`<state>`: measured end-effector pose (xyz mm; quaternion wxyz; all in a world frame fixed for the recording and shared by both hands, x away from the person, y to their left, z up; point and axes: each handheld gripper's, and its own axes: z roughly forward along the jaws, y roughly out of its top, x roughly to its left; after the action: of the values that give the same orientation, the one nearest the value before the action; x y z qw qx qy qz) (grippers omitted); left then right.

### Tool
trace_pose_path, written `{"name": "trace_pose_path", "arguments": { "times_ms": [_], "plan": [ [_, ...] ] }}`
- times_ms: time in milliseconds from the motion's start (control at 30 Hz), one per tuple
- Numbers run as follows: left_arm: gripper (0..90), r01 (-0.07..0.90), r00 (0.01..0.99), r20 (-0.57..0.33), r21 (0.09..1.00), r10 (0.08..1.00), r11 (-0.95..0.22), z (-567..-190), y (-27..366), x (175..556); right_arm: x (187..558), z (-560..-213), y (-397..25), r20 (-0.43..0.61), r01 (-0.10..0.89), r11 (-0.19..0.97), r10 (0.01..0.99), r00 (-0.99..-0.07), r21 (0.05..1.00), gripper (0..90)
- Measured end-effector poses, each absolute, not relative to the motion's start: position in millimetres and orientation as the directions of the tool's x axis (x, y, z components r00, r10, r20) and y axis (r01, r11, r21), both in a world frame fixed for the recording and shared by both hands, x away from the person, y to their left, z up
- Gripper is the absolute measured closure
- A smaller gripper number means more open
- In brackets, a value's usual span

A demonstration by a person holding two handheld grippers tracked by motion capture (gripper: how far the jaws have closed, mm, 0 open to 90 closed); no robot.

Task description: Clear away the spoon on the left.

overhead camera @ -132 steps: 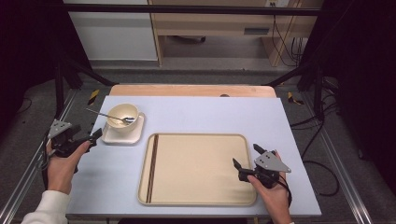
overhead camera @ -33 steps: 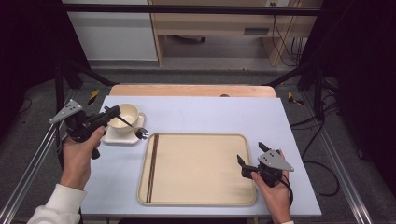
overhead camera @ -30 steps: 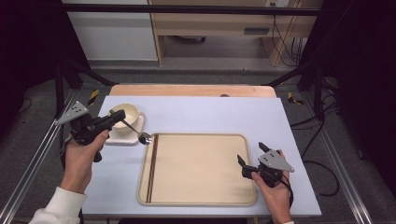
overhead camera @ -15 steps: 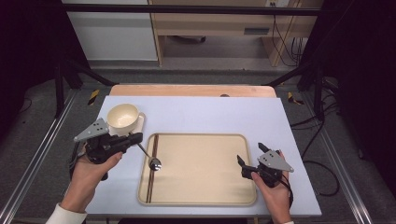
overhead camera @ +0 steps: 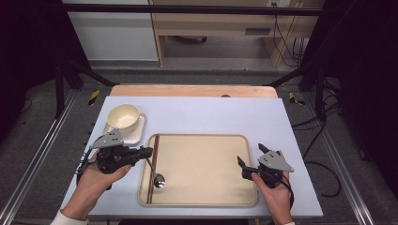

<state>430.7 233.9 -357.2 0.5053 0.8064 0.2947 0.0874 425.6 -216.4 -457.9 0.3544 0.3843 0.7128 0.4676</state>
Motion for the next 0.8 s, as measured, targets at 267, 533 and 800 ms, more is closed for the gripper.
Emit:
{"name": "trace_pose_path", "arguments": {
  "times_ms": [267,533,800],
  "plan": [
    [88.8,0.421,0.816,-0.174,0.832,0.551,-0.361,-369.2,226.6,441.6,426.5,-458.6,-217.1,-0.141,0.224,0.264,0.883,-0.449,0.938,12.5],
    [87.0,0.437,0.815,-0.19,0.822,0.548,-0.365,-380.6,214.1,460.2,426.5,-458.7,-217.5,-0.135,0.225,0.26,0.88,-0.456,0.939,12.4],
    [79.4,0.464,0.784,-0.185,0.809,0.592,-0.361,-400.1,202.5,486.6,427.5,-459.6,-217.1,-0.136,0.228,0.263,0.879,-0.457,0.937,12.2]
  ]
}}
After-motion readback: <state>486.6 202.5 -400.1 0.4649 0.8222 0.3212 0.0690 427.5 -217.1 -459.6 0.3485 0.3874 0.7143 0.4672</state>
